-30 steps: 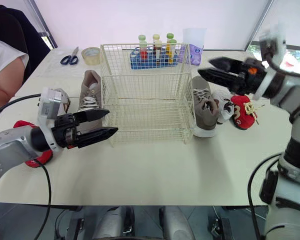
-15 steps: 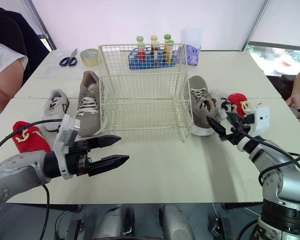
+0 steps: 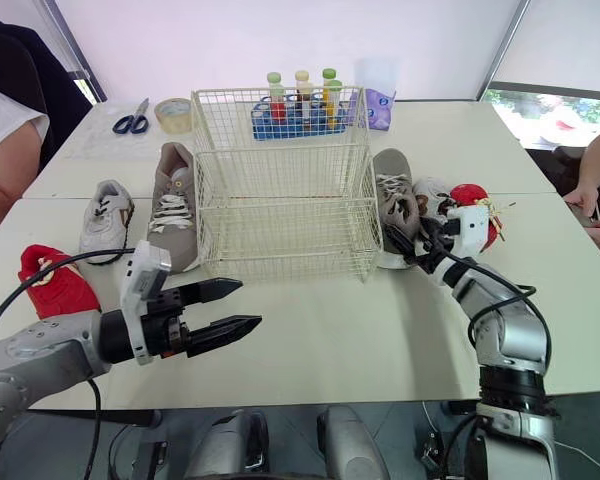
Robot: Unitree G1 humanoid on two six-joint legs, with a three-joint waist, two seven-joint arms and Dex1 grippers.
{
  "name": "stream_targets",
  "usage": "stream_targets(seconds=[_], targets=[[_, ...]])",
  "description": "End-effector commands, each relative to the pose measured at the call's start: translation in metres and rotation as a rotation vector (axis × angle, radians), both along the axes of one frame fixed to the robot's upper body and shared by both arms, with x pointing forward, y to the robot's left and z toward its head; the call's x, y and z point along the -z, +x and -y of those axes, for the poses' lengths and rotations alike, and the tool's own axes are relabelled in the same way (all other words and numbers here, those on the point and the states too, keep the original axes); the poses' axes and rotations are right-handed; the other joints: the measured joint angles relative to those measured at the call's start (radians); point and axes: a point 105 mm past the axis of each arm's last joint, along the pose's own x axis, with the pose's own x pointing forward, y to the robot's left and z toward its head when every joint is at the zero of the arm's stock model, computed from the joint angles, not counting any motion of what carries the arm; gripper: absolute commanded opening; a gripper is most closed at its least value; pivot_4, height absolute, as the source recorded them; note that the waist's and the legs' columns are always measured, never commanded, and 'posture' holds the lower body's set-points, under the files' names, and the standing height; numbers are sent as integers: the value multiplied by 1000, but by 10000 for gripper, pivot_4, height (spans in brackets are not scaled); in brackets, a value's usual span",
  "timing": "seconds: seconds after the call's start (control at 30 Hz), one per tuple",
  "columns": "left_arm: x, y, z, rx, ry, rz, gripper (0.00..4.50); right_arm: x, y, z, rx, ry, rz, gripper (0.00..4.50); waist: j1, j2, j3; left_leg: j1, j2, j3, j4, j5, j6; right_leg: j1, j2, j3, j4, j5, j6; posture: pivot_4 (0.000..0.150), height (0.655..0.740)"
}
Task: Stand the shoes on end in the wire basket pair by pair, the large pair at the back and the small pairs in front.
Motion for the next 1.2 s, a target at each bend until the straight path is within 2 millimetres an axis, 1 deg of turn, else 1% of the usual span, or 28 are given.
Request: stream_targets(seconds=[0.03,0.1,0.13,0.2,0.23,0.3,0.33,0.4,0.5,0.53,0.57,0.63,0.7,0.83,0.9,0.97,1.0,1.1,1.13,1.2], targets=[[-7,-2,3,3,-6,52,45000,15,6,4,52,-70,-39,35643,1,-1,0,0,0,0,0,0,0,0,0,0,0,0,-1,1500,7400],[-7,-2,3,-3,-4,55,45000,17,5,2,49,-80,-37,27721,1,-2,-1,1,0,0,1,0,0,1,0,0,0,0,-2,1500,7400],[-7,-2,3,-4,-3,56,45000,17,5,1,50,-79,-34,22369,0,-3,-2,1,0,0,1,0,0,2,0,0,0,0,-3,1500,7400],[-8,-1,2,-3,0,61,45000,18,4,1,55,-80,-35,15459,0,-5,-3,2,0,0,1,0,0,2,0,1,0,0,-3,1500,7400],[-9,0,2,-1,0,65,45000,18,4,1,60,-82,-36,10822,0,-5,-3,2,0,0,2,0,0,2,-1,1,0,1,-4,1500,7400],[-13,2,2,2,-9,78,45000,12,4,1,72,-75,-13,4630,0,-6,-4,2,0,1,2,1,1,3,-1,1,-1,1,-4,1500,7400],[-17,3,2,5,-17,85,45000,5,4,2,83,-69,17,3259,1,-6,-4,2,0,0,2,1,1,3,-1,1,-1,1,-5,1500,7400],[-26,7,-1,8,-37,108,45000,-21,5,8,117,-41,118,3259,1,-6,-4,2,0,0,1,1,1,2,-1,1,-1,1,-5,1500,7400],[-49,15,-7,18,-82,151,45000,-79,5,19,146,-6,308,3259,2,-4,-1,-1,0,1,1,1,1,-1,-1,1,-1,1,-5,1500,7400],[-57,17,-9,21,-93,168,45000,-99,4,22,154,1,369,3259,1,-1,0,-2,0,1,1,1,1,-2,-1,1,-1,1,-4,1500,7400],[-63,20,-11,22,-101,181,45000,-116,4,25,160,9,413,3259,1,2,3,-3,0,1,1,1,1,-4,-1,1,-1,2,-4,1500,7400],[-74,26,-15,23,-116,194,45000,-138,3,28,160,13,471,3259,2,6,6,-5,0,4,0,1,1,-6,-1,3,-1,3,0,1500,7400],[-86,32,-20,18,-156,203,45000,-155,3,28,144,-9,512,3259,3,6,6,-5,0,4,-3,1,1,-7,0,3,-1,3,4,1500,7400],[-111,47,-36,-19,-236,238,45000,-200,-4,28,96,15,641,3259,2,6,6,-5,0,3,-5,0,0,-8,0,2,-1,1,7,1500,7400],[-129,59,-47,-73,-274,281,45000,-222,-9,24,51,-3,708,3259,2,6,6,-7,0,4,-5,0,0,-10,0,2,-1,1,7,1500,7400],[-152,73,-62,-132,-338,321,45000,-243,-16,11,-58,-62,759,3259,3,7,6,-14,0,4,-3,0,0,-16,0,2,0,1,7,1500,7400],[-160,79,-68,-146,-365,309,45000,-256,-20,4,-126,-102,786,3259,3,8,7,-19,0,4,-1,0,0,-21,0,2,1,2,9,1500,7400],[-172,88,-75,-127,-377,256,45000,-286,-34,-15,-306,-208,852,3259,0,9,9,-21,-1,6,-1,0,0,-23,0,3,1,3,10,1500,7400],[-176,90,-77,-127,-371,257,45000,-296,-42,-24,-374,-252,883,3259,0,10,9,-20,-1,6,-1,0,1,-23,0,3,1,3,10,1500,7400],[-184,95,-83,-135,-379,264,45000,-307,-55,-38,-490,-324,915,3259,2,9,9,-20,0,7,-2,0,1,-24,0,3,1,3,10,1500,7400]])
